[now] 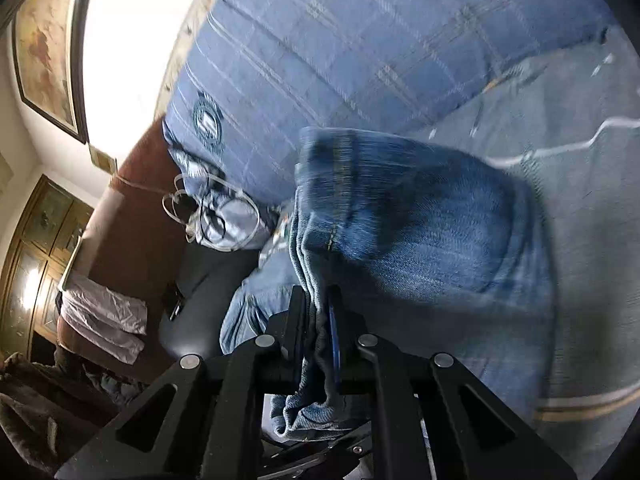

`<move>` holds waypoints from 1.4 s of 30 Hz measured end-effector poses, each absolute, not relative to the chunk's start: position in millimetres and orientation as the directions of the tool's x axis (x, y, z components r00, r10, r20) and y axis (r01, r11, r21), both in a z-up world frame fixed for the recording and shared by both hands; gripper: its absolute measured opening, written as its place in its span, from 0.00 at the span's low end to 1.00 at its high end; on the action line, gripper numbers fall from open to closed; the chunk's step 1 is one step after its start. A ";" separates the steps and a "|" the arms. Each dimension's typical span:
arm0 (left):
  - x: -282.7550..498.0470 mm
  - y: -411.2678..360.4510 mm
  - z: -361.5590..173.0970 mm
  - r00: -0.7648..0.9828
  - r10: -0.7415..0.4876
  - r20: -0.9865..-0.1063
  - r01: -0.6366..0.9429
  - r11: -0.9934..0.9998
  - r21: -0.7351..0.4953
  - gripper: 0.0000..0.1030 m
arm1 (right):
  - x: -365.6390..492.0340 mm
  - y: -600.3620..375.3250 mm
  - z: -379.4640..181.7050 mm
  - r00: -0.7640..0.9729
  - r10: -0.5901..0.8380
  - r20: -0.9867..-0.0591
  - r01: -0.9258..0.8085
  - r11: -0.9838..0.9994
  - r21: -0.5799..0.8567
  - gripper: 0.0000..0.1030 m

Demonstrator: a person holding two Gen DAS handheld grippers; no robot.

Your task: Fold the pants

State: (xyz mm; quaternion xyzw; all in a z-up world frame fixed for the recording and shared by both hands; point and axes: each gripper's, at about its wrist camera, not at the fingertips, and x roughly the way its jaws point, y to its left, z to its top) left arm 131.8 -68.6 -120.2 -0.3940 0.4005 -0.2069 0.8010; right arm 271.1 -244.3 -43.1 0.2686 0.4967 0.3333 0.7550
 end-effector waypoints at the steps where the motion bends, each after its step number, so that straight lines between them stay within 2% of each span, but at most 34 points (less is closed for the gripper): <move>1: 130.6 -66.1 -121.9 0.596 -0.632 -0.495 0.012 0.624 -0.782 0.11 | 272.4 -239.0 -49.8 0.267 0.774 -0.574 -0.233 0.629 0.741 0.09; 4: 129.9 -55.9 -122.6 0.608 -0.590 -0.532 -0.010 0.664 -0.747 0.13 | 280.3 -215.9 -64.5 0.223 0.771 -0.597 -0.221 0.636 0.739 0.10; 6: 134.5 -49.7 -124.6 0.599 -0.584 -0.548 -0.019 0.674 -0.738 0.21 | 285.5 -198.9 -73.0 0.200 0.762 -0.616 -0.230 0.648 0.726 0.17; 7: 137.1 -47.7 -128.0 0.586 -0.589 -0.557 -0.021 0.676 -0.737 0.28 | 286.6 -192.9 -78.7 0.189 0.762 -0.619 -0.224 0.647 0.728 0.20; 9: 137.3 -45.8 -133.9 0.568 -0.586 -0.578 -0.024 0.690 -0.723 0.31 | 287.6 -185.2 -96.2 0.136 0.756 -0.641 -0.187 0.655 0.733 0.55; 12: 134.1 -48.2 -132.5 0.563 -0.583 -0.586 -0.014 0.702 -0.712 0.32 | 283.6 -190.1 -96.3 0.157 0.759 -0.632 -0.163 0.651 0.742 0.55; 14: 129.2 -50.1 -124.9 0.569 -0.575 -0.588 0.008 0.719 -0.695 0.42 | 275.9 -200.7 -76.7 0.202 0.803 -0.560 -0.203 0.594 0.778 0.55; 17: 119.9 -51.5 -112.4 0.577 -0.551 -0.603 0.033 0.753 -0.657 0.52 | 265.6 -214.8 -59.0 0.280 0.806 -0.522 -0.239 0.585 0.775 0.56; 19: 109.9 -48.1 -101.9 0.591 -0.524 -0.613 0.042 0.779 -0.626 0.53 | 265.8 -220.2 -63.5 0.306 0.783 -0.542 -0.219 0.612 0.760 0.56; 22: 94.9 -37.8 -87.3 0.631 -0.464 -0.622 0.037 0.819 -0.573 0.64 | 269.9 -216.9 -86.3 0.289 0.736 -0.611 -0.148 0.666 0.732 0.56; 23: 90.5 -35.3 -83.3 0.640 -0.442 -0.628 0.035 0.834 -0.551 0.66 | 269.7 -215.1 -91.3 0.283 0.720 -0.633 -0.144 0.685 0.714 0.53; 28: 79.2 -10.9 -73.5 0.653 -0.360 -0.666 0.004 0.881 -0.472 0.66 | 251.9 -182.3 -96.0 0.285 0.597 -0.750 -0.248 0.802 0.544 0.41; 30: 81.2 0.6 -70.9 0.665 -0.333 -0.669 -0.024 0.885 -0.465 0.66 | 240.2 -170.3 -89.3 0.313 0.556 -0.770 -0.314 0.826 0.468 0.35; 32: 77.6 10.2 -71.7 0.669 -0.327 -0.667 -0.048 0.877 -0.479 0.66 | 231.7 -164.2 -86.1 0.310 0.560 -0.768 -0.344 0.819 0.459 0.29; 37: 71.6 31.9 -83.2 0.657 -0.326 -0.680 -0.124 0.843 -0.524 0.66 | 232.9 -171.1 -99.6 0.276 0.559 -0.782 -0.300 0.823 0.482 0.27; 39: 71.1 32.8 -82.7 0.655 -0.307 -0.691 -0.129 0.855 -0.502 0.66 | 233.7 -169.7 -101.5 0.271 0.555 -0.786 -0.300 0.825 0.479 0.27; 42: 67.2 39.8 -80.7 0.659 -0.299 -0.690 -0.137 0.854 -0.501 0.66 | 227.5 -169.3 -88.5 0.305 0.584 -0.752 -0.325 0.806 0.494 0.28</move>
